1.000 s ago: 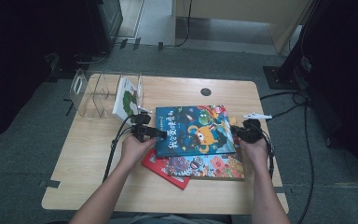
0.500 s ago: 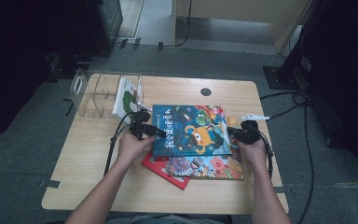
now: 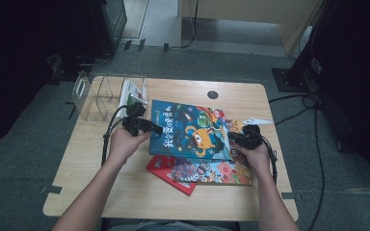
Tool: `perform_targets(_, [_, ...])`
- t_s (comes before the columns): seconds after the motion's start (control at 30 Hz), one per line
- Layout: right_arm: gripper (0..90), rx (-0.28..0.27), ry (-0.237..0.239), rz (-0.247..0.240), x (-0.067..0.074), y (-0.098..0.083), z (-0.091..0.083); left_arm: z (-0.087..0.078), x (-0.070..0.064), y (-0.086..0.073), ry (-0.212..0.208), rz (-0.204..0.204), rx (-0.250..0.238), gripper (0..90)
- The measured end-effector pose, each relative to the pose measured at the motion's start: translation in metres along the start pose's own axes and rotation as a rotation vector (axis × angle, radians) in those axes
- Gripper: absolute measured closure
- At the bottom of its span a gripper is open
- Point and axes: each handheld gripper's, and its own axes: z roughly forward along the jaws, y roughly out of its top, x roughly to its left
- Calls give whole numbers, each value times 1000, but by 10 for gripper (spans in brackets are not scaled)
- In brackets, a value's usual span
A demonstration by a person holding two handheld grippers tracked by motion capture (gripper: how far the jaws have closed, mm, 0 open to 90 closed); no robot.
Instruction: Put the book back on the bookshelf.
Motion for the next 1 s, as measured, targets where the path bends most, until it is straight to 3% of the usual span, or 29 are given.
perform_targets(0.07, [900, -2, 5, -8, 2, 0, 2, -5, 0, 2, 9, 3, 4, 498])
perform_targets(0.17, [900, -12, 20, 4, 3, 1, 3, -11, 1, 4, -18, -20, -1, 510])
perform_targets(0.27, [900, -15, 25, -1, 6, 1, 5, -17, -1, 8, -29, -15, 0, 523])
perform_targets(0.43, [900, -16, 71, -21, 14, 2, 11, -30, -3, 16, -115, -39, -18, 563])
perform_targets(0.6, [900, -10, 85, -45, 24, 3, 16, -45, -6, 22, -97, -31, -16, 586])
perform_targets(0.8, [900, 4, 119, -80, 38, 5, 22, -57, -14, 29, -130, -13, -5, 627])
perform_targets(0.9, [900, 16, 135, -119, 48, 6, 27, -59, -20, 31, -118, 15, 17, 640])
perform_targets(1.0, [900, 23, 131, -150, 58, 8, 30, -63, -21, 33, -117, 18, 17, 652])
